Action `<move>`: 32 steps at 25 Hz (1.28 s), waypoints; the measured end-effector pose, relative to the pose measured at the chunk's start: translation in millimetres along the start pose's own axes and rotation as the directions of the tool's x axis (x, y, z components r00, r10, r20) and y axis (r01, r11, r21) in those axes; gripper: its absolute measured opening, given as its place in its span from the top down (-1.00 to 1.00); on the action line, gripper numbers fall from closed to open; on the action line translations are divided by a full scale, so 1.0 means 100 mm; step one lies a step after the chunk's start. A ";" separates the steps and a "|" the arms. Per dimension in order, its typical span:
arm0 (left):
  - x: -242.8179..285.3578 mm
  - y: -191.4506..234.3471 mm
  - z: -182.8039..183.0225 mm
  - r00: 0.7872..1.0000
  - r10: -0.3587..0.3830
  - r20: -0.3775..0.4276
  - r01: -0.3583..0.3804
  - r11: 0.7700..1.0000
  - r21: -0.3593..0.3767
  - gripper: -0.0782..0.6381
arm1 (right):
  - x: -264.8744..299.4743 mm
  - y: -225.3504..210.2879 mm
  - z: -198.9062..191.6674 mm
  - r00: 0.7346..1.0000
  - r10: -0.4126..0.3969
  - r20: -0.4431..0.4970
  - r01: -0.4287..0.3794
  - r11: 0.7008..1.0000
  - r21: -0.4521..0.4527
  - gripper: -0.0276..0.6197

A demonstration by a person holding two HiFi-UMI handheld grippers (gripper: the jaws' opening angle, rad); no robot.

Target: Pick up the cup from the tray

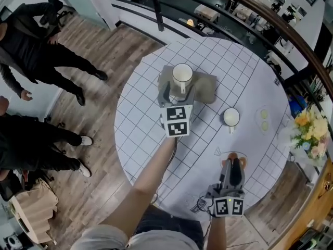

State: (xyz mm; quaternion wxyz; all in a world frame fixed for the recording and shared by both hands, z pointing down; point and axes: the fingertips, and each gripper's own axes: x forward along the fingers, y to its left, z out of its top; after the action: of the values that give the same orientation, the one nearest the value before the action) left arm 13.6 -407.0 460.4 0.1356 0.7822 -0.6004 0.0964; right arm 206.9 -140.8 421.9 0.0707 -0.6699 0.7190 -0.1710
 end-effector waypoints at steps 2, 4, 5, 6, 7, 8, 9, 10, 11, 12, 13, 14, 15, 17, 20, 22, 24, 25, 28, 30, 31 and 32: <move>0.11 0.00 0.02 1.000 0.013 0.011 -0.013 1.000 0.028 -0.28 | 0.05 0.02 -0.04 1.000 0.010 -0.010 -0.010 1.000 0.007 0.55; 0.21 0.03 0.02 0.999 0.027 0.025 -0.028 0.999 0.041 -0.34 | 0.09 0.03 -0.08 1.000 0.021 -0.021 -0.021 1.000 0.012 0.55; 0.25 0.04 0.02 0.999 0.033 0.028 -0.034 0.999 0.040 -0.36 | 0.10 0.03 -0.10 0.999 0.025 -0.026 -0.025 1.000 0.015 0.55; 0.29 0.05 0.02 0.999 0.037 0.028 -0.038 0.999 0.038 -0.37 | 0.12 0.03 -0.12 0.999 0.028 -0.031 -0.027 0.999 0.017 0.55; 0.33 0.06 0.01 0.999 0.041 0.024 -0.042 0.998 0.036 -0.37 | 0.14 0.03 -0.14 0.999 0.030 -0.037 -0.029 0.999 0.020 0.55; 0.36 0.06 0.01 0.999 0.044 0.019 -0.044 0.998 0.034 -0.38 | 0.15 0.03 -0.15 0.999 0.033 -0.042 -0.032 0.999 0.023 0.55; 0.40 0.07 0.01 0.999 0.046 0.013 -0.046 0.998 0.031 -0.38 | 0.17 0.02 -0.17 0.998 0.036 -0.046 -0.035 0.999 0.026 0.55; 0.43 0.08 0.01 0.999 0.048 0.008 -0.048 0.998 0.028 -0.38 | 0.18 0.02 -0.19 0.998 0.039 -0.051 -0.037 0.999 0.029 0.55; 0.47 0.09 0.01 0.999 0.051 0.002 -0.051 0.998 0.026 -0.39 | 0.19 0.02 -0.20 0.998 0.041 -0.056 -0.040 0.999 0.032 0.55; 0.50 0.09 0.02 0.999 0.054 -0.006 -0.053 0.998 0.026 -0.39 | 0.21 0.02 -0.22 0.997 0.044 -0.061 -0.041 0.999 0.034 0.55; 0.53 0.10 0.02 0.998 0.055 -0.015 -0.055 0.998 0.027 -0.39 | 0.22 0.02 -0.23 0.997 0.045 -0.065 -0.042 0.998 0.037 0.55; 0.56 0.10 0.02 0.998 0.055 -0.026 -0.054 0.998 0.025 -0.39 | 0.23 0.01 -0.24 0.997 0.045 -0.069 -0.042 0.998 0.040 0.55; 0.58 0.10 0.01 0.998 0.053 -0.037 -0.052 0.998 0.021 -0.40 | 0.24 0.00 -0.25 0.996 0.044 -0.073 -0.041 0.998 0.043 0.55; 0.63 0.11 0.01 0.998 0.050 -0.049 -0.050 0.999 0.017 -0.40 | 0.26 -0.01 -0.26 0.996 0.043 -0.076 -0.040 0.998 0.047 0.55; 0.68 0.11 0.01 0.998 0.047 -0.048 -0.046 0.999 0.027 -0.39 | 0.29 -0.04 -0.27 0.996 0.039 -0.078 -0.035 0.998 0.049 0.55; 0.69 0.10 0.00 0.998 0.044 -0.049 -0.043 0.999 0.031 -0.39 | 0.30 -0.08 -0.27 0.996 0.028 -0.082 -0.024 0.998 0.050 0.55; 0.70 0.10 0.00 0.998 0.046 -0.048 -0.044 0.999 0.033 -0.39 | 0.31 -0.11 -0.27 0.996 0.021 -0.085 -0.016 0.999 0.051 0.55; 0.70 0.10 0.01 0.998 0.046 -0.046 -0.044 0.998 0.035 -0.39 | 0.32 -0.12 -0.28 0.996 0.019 -0.085 -0.015 0.998 0.053 0.55; 0.69 0.11 0.01 0.998 0.046 -0.046 -0.044 0.998 0.044 -0.37 | 0.33 -0.15 -0.29 0.996 0.014 -0.085 -0.009 0.998 0.063 0.55; 0.69 0.11 0.01 0.998 0.043 -0.046 -0.040 0.998 0.049 -0.37 | 0.33 -0.16 -0.30 0.996 0.012 -0.088 -0.006 0.998 0.069 0.55; 0.68 0.10 0.02 0.999 0.036 -0.040 -0.034 0.998 0.053 -0.37 | 0.33 -0.15 -0.30 0.996 0.012 -0.089 -0.006 0.997 0.071 0.55; 0.68 0.09 0.04 0.999 0.028 -0.033 -0.027 0.998 0.057 -0.37 | 0.34 -0.15 -0.31 0.996 0.013 -0.090 -0.007 0.997 0.072 0.55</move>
State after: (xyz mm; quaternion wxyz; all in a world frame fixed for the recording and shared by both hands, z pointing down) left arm 22.2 -472.2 479.2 0.1223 0.7756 -0.6058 0.1282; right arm 207.7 -170.0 460.0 0.0629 -0.6549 0.7183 -0.2262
